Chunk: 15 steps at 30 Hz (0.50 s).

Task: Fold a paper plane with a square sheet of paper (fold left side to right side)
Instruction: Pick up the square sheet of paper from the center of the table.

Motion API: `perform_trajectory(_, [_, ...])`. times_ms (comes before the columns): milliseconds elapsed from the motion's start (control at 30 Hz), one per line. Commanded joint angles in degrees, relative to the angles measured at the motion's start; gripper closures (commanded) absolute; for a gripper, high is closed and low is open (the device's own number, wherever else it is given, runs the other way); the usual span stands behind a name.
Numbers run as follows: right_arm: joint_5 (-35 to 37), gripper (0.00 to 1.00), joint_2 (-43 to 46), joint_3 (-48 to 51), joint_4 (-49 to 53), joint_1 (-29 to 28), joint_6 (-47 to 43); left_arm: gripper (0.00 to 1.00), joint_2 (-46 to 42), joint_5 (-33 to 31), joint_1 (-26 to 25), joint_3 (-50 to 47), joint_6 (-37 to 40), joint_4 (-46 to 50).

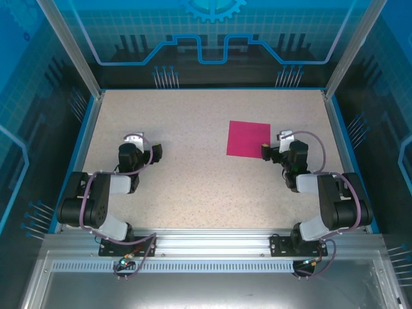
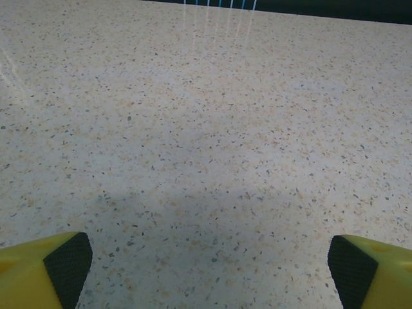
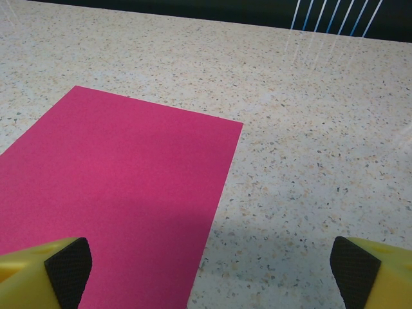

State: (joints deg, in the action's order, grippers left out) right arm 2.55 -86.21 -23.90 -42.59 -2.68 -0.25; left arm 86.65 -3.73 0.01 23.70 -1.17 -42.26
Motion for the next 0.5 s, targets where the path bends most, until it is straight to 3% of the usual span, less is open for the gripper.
perform_trajectory(0, [2.19,0.01,1.59,-2.14,2.67,0.34,1.53,0.01,-6.63,0.5,0.7,6.26,-1.18,14.08])
perform_trajectory(200, [5.01,0.01,12.0,-13.97,35.45,1.1,7.42,0.01,-17.67,3.35,-1.94,15.44,-9.56,34.79])
perform_trajectory(333, [2.28,0.01,13.42,-20.36,50.84,0.89,12.81,0.02,-16.58,6.91,-11.78,23.16,-13.09,45.97])
perform_trajectory(467, [-2.01,0.01,7.47,-27.97,60.96,0.51,16.21,0.02,-8.48,7.84,-23.68,30.13,-18.07,49.08])
